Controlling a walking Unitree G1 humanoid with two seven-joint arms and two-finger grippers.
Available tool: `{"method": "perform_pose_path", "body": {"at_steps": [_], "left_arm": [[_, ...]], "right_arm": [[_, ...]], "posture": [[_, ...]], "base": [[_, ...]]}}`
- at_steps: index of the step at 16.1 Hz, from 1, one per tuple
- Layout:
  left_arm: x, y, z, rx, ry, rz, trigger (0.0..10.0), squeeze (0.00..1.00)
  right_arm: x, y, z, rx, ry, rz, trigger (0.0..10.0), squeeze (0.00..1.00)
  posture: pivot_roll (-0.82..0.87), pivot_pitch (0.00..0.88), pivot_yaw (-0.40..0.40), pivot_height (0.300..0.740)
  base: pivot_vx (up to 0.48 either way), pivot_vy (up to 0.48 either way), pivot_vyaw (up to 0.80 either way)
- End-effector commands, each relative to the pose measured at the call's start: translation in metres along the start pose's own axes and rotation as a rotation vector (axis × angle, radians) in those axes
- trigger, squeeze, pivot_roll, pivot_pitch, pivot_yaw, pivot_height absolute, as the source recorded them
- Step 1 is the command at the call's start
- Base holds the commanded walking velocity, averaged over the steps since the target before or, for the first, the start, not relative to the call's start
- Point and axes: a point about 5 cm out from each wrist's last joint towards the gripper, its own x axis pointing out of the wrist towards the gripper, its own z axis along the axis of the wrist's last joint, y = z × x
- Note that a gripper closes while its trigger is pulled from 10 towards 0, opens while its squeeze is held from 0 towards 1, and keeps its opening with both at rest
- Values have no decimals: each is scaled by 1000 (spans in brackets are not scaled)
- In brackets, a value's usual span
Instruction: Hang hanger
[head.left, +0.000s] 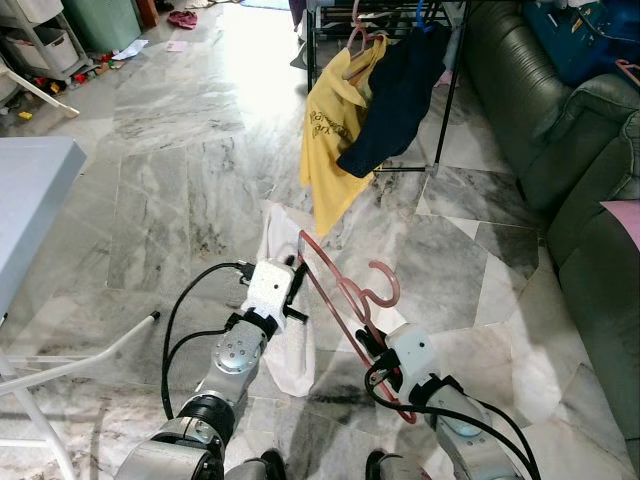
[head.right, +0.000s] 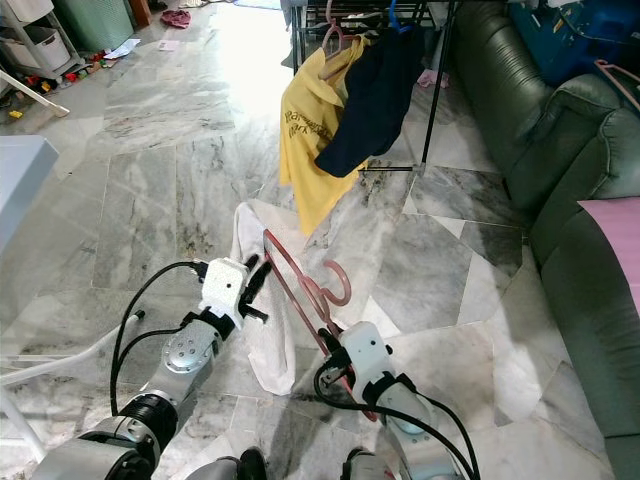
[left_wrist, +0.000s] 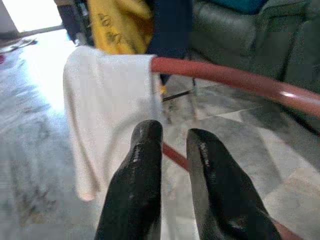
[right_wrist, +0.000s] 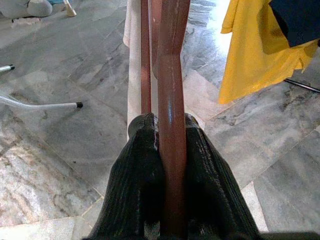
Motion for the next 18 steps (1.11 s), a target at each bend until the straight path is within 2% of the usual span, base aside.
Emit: {"method": "perform_pose_path", "body": {"at_steps": [1,5,13,14,15,16,17,18], "left_arm": [[-3,1,-8,0,51,13,10000,1000],[-1,3,-9,5,76,59,10000,1000],[3,5,-8,69,111,125,10000,1000],[4,5,-8,68,120,135,7608,1000],[4,6,-8,75,126,144,549,1000],[4,7,-8,86,129,152,0,710],[4,8,-8,98,131,164,0,710],[4,12,-9,110,143,185,0,0]], "right_arm": [[0,7,2,10,-27,20,10000,0],[-2,11,0,23,-20,53,10000,0],[-4,14,5,35,-32,131,10000,0],[-5,15,5,36,-32,139,10000,0],[-5,15,5,39,-31,144,10000,0],[-6,15,6,42,-30,148,10000,0],[-6,15,6,43,-30,150,10000,0],[-8,17,6,51,-28,168,10000,0]], "posture": [[-208,165,60,740],[-212,161,51,740],[-220,146,41,740],[-225,145,43,740],[-226,145,44,740],[-228,144,44,740],[-228,144,44,740],[-232,143,44,740]], "base": [[0,0,0],[0,0,0],[0,0,0],[0,0,0],[0,0,0],[0,0,0],[0,0,0],[0,0,0]]}}
